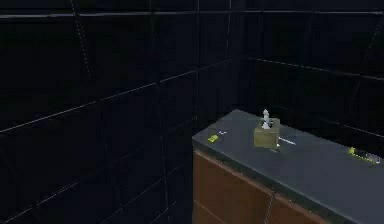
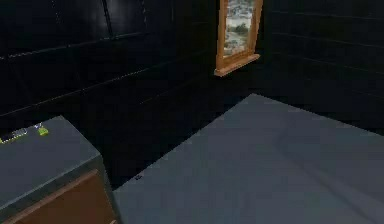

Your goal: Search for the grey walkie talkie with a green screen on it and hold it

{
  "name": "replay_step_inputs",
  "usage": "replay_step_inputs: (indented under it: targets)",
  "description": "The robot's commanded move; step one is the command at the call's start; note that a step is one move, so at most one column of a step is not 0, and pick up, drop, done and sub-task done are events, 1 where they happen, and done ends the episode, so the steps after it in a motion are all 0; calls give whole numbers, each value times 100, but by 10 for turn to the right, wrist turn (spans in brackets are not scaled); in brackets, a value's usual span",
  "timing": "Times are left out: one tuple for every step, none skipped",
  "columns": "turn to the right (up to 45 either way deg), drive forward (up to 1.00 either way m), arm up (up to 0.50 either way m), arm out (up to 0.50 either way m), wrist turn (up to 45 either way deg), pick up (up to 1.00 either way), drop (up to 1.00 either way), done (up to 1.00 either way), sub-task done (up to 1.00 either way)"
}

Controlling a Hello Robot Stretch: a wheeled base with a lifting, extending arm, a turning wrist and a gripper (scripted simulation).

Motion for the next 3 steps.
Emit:
replay_step_inputs:
  targets:
    - [-450, 0, 0, 0, 0, 0, 0, 0, 0]
    - [-150, 0, 0, 0, 0, 0, 0, 0, 0]
    - [-30, 0, 0, 0, 0, 0, 0, 0, 0]
